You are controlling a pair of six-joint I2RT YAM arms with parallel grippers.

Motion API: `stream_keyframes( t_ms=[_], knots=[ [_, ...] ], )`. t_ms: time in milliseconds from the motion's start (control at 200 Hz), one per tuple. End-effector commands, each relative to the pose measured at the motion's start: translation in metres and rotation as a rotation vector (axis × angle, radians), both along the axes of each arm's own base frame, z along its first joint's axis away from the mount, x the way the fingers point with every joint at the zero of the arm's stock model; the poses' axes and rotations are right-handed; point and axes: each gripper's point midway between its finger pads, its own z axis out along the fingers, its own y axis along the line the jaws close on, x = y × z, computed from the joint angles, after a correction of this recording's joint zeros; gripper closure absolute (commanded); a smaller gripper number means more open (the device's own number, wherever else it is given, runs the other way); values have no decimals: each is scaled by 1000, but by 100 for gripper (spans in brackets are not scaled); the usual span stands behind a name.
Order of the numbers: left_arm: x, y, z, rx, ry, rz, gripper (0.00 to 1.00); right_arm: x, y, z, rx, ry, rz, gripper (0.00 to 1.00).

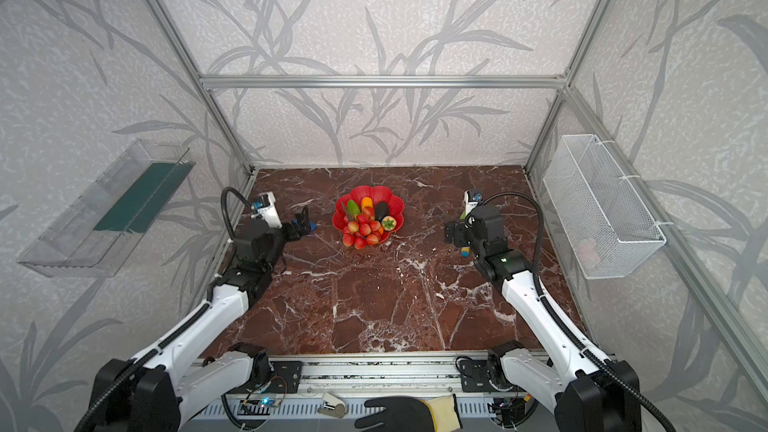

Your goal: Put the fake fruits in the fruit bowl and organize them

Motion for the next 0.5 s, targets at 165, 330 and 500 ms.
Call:
stream_keyframes(
  t_ms=[165,330,500],
  knots=[
    [-28,66,-52,184,9,296,0,26,-40,-31,-188,-204,-166,1],
    [-16,70,-68,234,22,299,0,38,-36,-62,-197,-187,-139,1],
    [-11,71,-72,198,38,281,0,39,-37,-81,-204,-177,-145,1]
  ],
)
